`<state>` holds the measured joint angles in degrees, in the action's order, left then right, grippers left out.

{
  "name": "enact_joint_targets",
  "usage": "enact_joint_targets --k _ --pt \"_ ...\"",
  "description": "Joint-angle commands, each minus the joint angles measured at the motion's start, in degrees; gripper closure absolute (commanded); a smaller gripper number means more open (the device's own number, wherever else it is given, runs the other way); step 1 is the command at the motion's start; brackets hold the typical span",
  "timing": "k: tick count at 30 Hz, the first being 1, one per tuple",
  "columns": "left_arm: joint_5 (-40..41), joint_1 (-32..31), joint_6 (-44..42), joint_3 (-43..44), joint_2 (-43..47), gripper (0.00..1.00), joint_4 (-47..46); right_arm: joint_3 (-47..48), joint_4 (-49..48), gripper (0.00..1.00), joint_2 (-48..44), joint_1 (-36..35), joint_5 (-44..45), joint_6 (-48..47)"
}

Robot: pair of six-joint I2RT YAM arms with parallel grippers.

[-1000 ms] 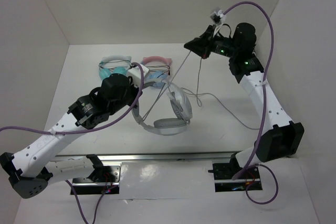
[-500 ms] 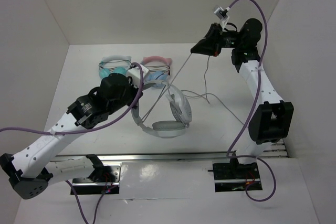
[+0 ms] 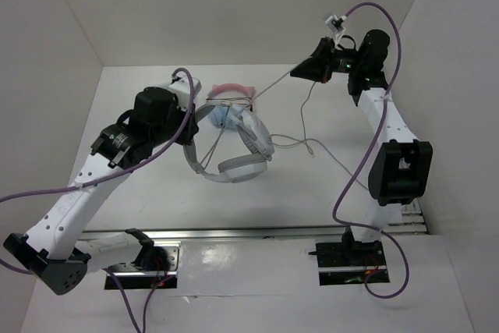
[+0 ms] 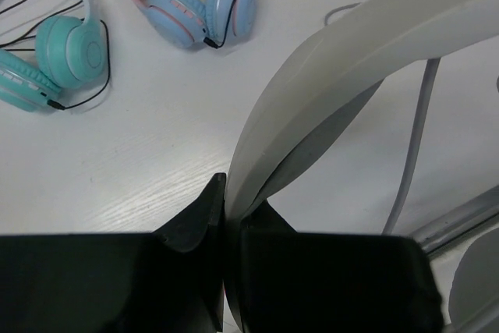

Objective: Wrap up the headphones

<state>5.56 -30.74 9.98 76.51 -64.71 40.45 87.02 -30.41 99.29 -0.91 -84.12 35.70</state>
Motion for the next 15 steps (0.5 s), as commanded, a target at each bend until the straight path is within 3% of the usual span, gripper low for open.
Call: enact_joint_targets --k 1,3,4,5,7,12,15 --pt "-7.93 1.47 3.82 6.35 4.05 1.00 -2.66 2.96 26.89 1.00 -0.32 0.74 7.80 -23.95" --pt "-7.24 1.47 4.60 8.47 4.76 1.00 -0.46 10.87 43.36 1.00 -0.32 -2.76 25.33 -38.80" --pt "-7.23 1.47 5.40 11.26 4.77 1.00 0.59 11.50 45.86 1.00 -0.32 -7.66 32.45 -42.87" --pt "-7.23 1.47 5.93 12.95 4.77 1.00 1.64 10.28 45.10 1.00 -1.02 -9.71 44.18 -42.91" --pt "-8.36 1.47 6.71 17.24 4.77 1.00 3.93 7.21 40.29 1.00 -2.25 -14.18 53.66 -41.34" --pt "-15.57 2.00 6.72 25.26 1.08 1.00 8.50 -0.19 31.57 1.00 -1.73 -17.37 61.08 -36.07" --pt "-16.46 2.00 8.12 26.41 1.07 1.00 9.12 -3.87 26.56 1.00 -1.20 -17.37 60.23 -31.76"
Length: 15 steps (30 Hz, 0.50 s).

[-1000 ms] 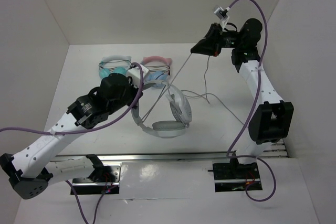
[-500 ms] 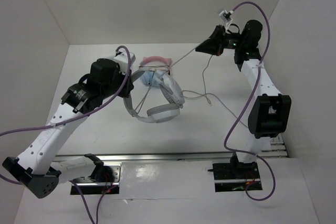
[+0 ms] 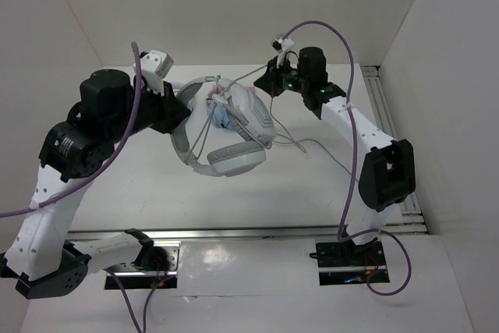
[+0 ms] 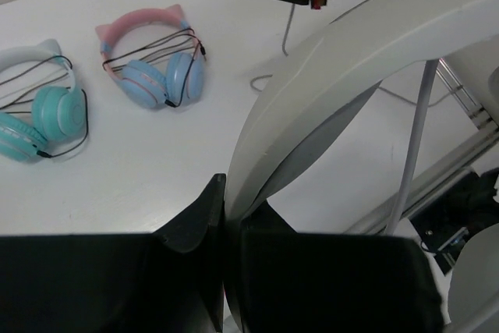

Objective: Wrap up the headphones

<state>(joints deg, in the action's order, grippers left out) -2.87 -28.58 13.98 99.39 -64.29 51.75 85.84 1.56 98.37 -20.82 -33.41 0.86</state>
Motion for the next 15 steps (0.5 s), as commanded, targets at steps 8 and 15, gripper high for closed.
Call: enact_joint_targets --k 8,15 --pt "-2.49 -0.16 12.47 4.67 0.66 1.00 -5.87 -15.33 -21.58 0.88 -2.12 -5.88 -2.37 6.43" --pt "7.33 -0.69 20.56 9.76 1.71 1.00 -6.58 -21.06 -35.56 0.89 5.24 -12.67 -2.62 11.17"
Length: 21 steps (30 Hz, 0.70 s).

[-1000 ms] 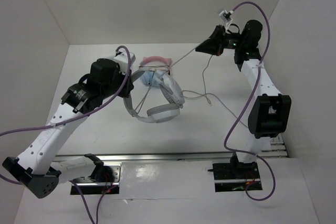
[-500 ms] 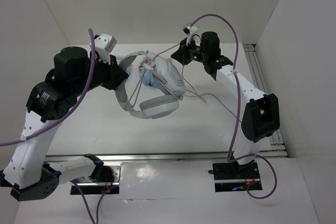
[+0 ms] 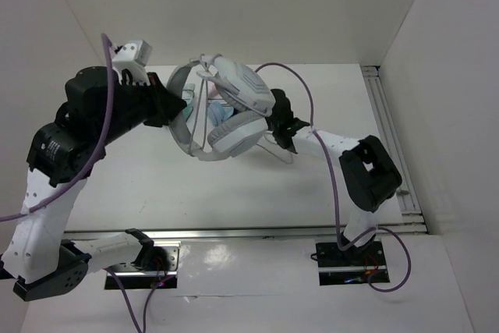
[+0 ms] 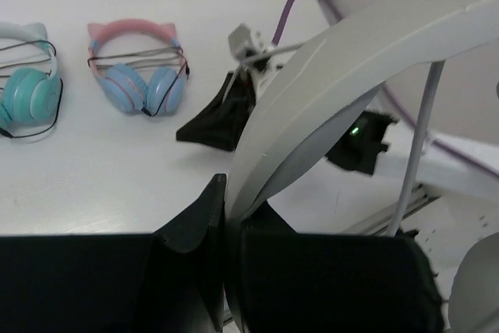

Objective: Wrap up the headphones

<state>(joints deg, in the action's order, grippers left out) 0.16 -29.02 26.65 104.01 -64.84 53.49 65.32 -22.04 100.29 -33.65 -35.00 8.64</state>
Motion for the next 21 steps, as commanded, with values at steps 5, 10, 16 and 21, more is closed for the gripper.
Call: enact_joint_targets --k 5,10,16,21 --pt "15.90 -0.25 12.54 12.53 0.77 1.00 -4.72 -4.83 -21.34 0.91 10.71 -1.68 -1.73 8.58" --pt "25.14 -0.25 13.95 14.73 -3.70 1.00 -3.13 -10.64 -26.99 0.89 12.03 -1.68 -2.26 9.90" --pt "30.77 2.03 13.95 18.94 -10.12 1.00 -2.61 -21.36 -31.22 0.99 5.63 -2.39 -0.69 9.30" --pt "33.93 6.95 17.72 25.01 -18.98 1.00 0.29 -30.93 -26.41 1.00 -6.84 -9.75 11.31 6.22"
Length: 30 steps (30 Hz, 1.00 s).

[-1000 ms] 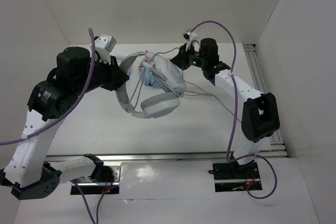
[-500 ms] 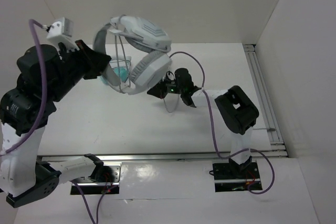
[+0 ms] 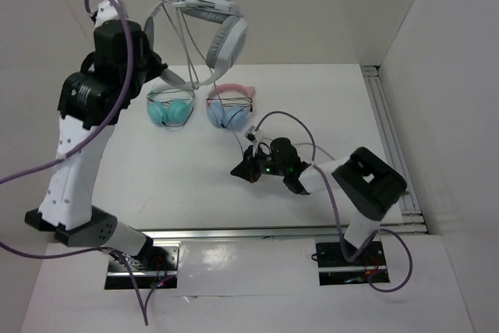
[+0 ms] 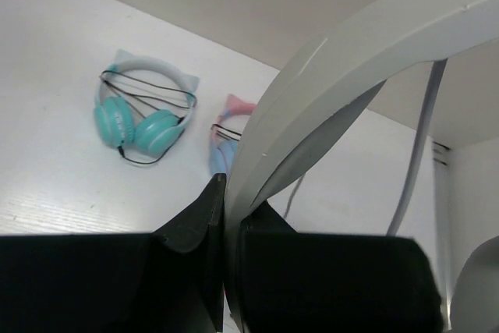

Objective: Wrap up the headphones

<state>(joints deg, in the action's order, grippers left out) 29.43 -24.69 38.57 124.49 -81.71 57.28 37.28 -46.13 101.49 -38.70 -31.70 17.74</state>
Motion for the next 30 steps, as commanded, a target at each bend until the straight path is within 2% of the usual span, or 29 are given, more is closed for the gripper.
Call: enact_joint_targets --k 1,3,5,6,9,14,20,21,24,25,28,30 --pt "4.67 4.72 6.69 4.54 -3.27 1.00 -2.18 -3.52 0.31 1.00 -10.50 -6.72 11.54 -3.84" --pt "6.94 6.14 9.94 2.62 -4.16 1.00 -1.64 -4.40 8.90 1.00 -19.02 -14.62 22.40 -7.35" --pt "8.88 8.51 9.69 -2.03 -3.99 1.00 -5.39 -5.46 13.06 1.00 -24.82 -19.55 27.82 -9.03" --pt "8.89 9.73 9.16 -6.58 -3.98 1.00 -6.64 -5.46 17.61 1.00 -30.25 -24.01 31.93 -9.04" --pt "5.47 15.80 8.63 -11.52 -4.60 1.00 -7.27 -4.15 25.96 1.00 -38.35 -33.33 40.20 -11.40" --pt "4.85 18.80 8.10 -20.32 -5.30 1.00 -8.85 6.65 35.92 1.00 -40.85 -41.98 48.66 -15.18" --pt "1.60 19.41 4.50 -31.22 -2.32 1.00 -13.59 16.84 43.92 1.00 -38.04 -42.60 53.41 -21.42" --pt "-1.71 18.89 2.41 -32.19 -1.70 1.00 -15.68 18.17 44.71 1.00 -38.04 -42.60 53.41 -22.12" --pt "1.15 14.86 -0.68 -32.20 -1.70 1.00 -13.25 24.49 48.05 1.00 -36.64 -42.60 55.60 -26.34" --pt "-0.58 14.32 -2.77 -32.90 -1.70 1.00 -12.72 26.25 48.85 1.00 -36.63 -42.60 56.22 -28.87" --pt "-4.89 12.14 -8.31 -35.18 -1.70 1.00 -13.32 33.98 53.85 1.00 -33.39 -37.61 55.70 -32.58" --pt "-2.89 9.33 -10.52 -36.94 0.57 1.00 -12.01 39.52 58.69 1.00 -30.14 -31.11 54.82 -33.73"
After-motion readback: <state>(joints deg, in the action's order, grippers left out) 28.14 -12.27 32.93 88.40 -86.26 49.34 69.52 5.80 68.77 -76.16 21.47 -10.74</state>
